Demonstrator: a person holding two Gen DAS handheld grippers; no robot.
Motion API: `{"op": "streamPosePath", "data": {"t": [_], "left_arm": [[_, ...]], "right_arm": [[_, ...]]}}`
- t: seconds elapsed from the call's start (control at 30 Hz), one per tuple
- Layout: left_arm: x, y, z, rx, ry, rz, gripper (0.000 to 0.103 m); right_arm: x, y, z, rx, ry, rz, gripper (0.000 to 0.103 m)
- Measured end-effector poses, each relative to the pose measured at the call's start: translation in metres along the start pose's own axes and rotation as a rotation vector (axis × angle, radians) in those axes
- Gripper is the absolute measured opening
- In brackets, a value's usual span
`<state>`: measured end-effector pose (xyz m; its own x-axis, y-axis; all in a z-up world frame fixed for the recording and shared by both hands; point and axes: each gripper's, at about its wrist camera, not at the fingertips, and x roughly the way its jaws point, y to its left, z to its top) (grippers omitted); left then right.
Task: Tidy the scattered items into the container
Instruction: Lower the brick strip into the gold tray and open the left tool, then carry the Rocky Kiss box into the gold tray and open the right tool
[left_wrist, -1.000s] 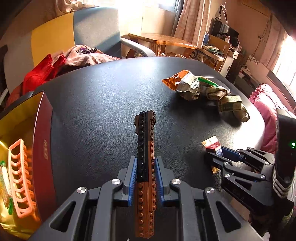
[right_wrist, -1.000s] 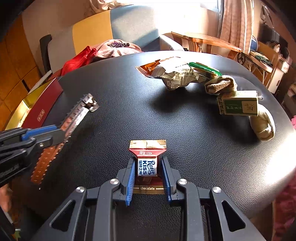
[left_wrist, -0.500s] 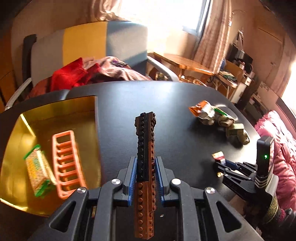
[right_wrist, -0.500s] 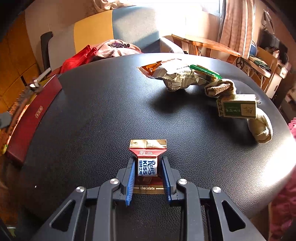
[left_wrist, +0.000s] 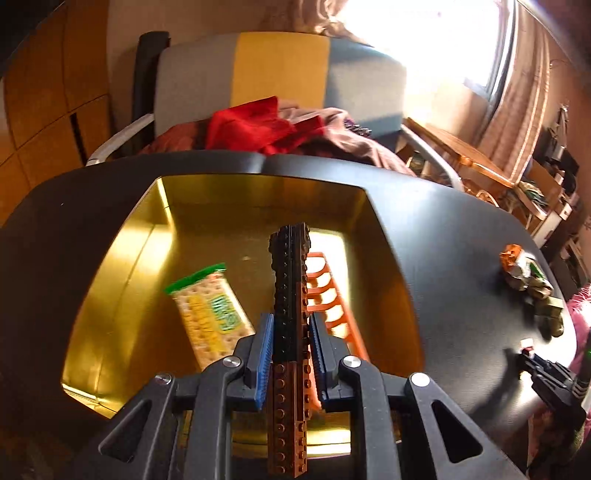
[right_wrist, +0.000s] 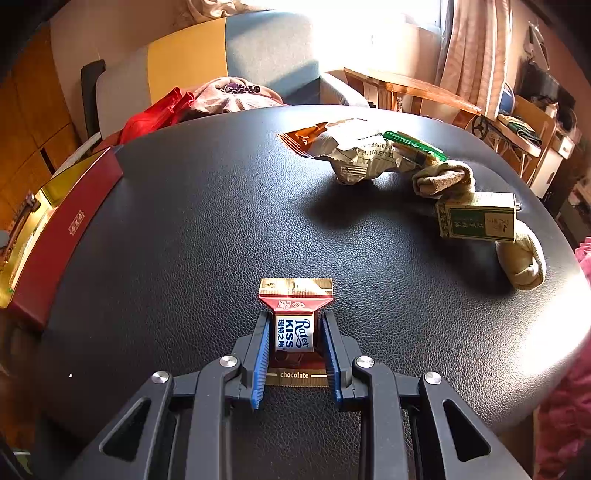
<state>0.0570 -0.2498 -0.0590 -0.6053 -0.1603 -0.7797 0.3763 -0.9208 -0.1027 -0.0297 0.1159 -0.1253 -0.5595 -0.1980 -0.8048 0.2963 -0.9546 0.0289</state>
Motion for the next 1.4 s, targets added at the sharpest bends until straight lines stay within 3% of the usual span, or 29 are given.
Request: {"op": "streamPosePath", "data": {"t": [0.37,0.8,0.9,1.13,1.4], "left_arm": [[0.024,0.025,-0.006,-0.037,0.015,0.056,0.019],[-0.022,0.015,-0.012,-0.032,-0.114,0.054,0.042],[-0.029,0.011,-0.015,-0.037,-0.120,0.038,0.043],[-0.036,0.002,-0.027,-0.034,-0.109,0.021,0.043],[-0.037,0.000,-0.040,-0.033,-0.087,0.011,0.043]], "right_arm": [[0.002,-0.011,0.000,-0.016,-0.002,-0.001,0.026],[-0.006,-0.005,0.003,0.010,-0.012,0.064,0.026],[-0.010,0.003,0.006,-0.001,-0.018,0.086,0.026],[-0.022,0.038,0.018,-0.050,-0.042,0.175,0.026],[-0.036,0.113,0.032,-0.188,-0.077,0.294,0.026]]}}
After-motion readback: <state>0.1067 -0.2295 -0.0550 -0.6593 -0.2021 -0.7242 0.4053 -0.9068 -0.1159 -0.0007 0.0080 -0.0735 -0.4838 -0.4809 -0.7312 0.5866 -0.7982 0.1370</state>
